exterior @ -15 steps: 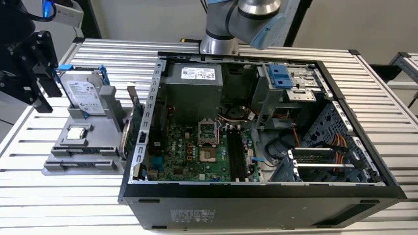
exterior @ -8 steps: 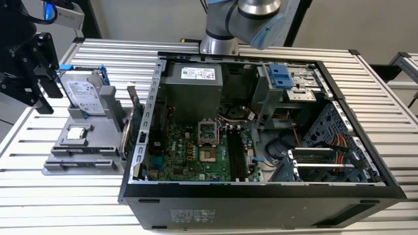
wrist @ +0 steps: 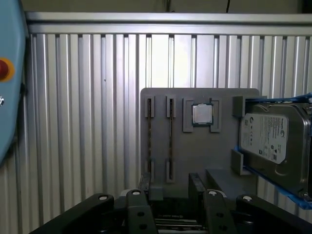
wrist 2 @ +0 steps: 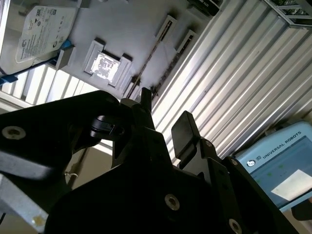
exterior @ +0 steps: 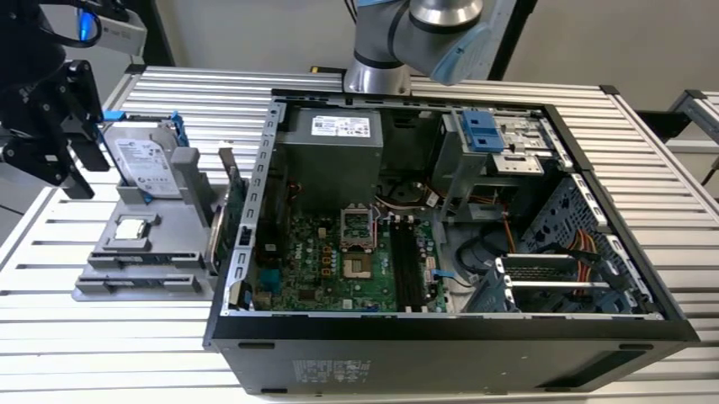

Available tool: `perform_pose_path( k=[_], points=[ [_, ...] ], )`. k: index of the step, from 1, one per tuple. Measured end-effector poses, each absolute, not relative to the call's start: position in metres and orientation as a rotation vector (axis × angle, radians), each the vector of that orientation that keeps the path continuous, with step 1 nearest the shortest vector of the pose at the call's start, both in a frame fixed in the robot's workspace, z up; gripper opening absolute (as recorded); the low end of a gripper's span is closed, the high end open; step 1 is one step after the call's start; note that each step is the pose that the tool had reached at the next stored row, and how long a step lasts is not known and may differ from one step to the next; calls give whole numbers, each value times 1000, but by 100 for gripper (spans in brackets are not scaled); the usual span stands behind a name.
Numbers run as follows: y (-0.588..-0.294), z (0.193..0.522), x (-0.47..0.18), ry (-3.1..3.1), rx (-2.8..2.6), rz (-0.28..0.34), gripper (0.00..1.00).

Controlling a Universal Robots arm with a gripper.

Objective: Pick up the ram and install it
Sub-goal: 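Pick up the ram and move it above insertion slot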

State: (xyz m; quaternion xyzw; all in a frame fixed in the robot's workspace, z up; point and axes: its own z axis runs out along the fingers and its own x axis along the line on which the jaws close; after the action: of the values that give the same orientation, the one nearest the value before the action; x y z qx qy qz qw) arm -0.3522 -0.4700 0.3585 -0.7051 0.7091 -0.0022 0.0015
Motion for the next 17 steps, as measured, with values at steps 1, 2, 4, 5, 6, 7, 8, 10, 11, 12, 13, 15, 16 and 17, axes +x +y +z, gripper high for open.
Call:
perform_pose_path(
  k=[1, 2, 4, 5, 6, 7, 8, 10, 11, 12, 13, 15, 16, 17],
  points=[
    [-470, 358, -352, 2226, -2213, -7, 100],
    [-470, 357, -352, 2226, -2213, -7, 100],
    [-470, 357, -352, 2226, -2213, -7, 100],
    [-470, 356, -352, 2226, -2213, -7, 100],
    [-470, 356, -352, 2226, -2213, -7, 100],
    [-470, 355, -352, 2226, -2213, -7, 100],
    [-470, 355, -352, 2226, -2213, -7, 100],
    [-470, 355, -352, 2226, -2213, -7, 100],
    [-470, 354, -352, 2226, -2213, -7, 100],
    [-470, 354, -352, 2226, -2213, -7, 100],
    [-470, 354, -352, 2226, -2213, -6, 100],
    [-470, 354, -352, 2227, -2214, -5, 100],
    [-470, 354, -352, 2228, -2214, -3, 100],
    [-470, 354, -352, 2228, -2215, -2, 100]
  ],
)
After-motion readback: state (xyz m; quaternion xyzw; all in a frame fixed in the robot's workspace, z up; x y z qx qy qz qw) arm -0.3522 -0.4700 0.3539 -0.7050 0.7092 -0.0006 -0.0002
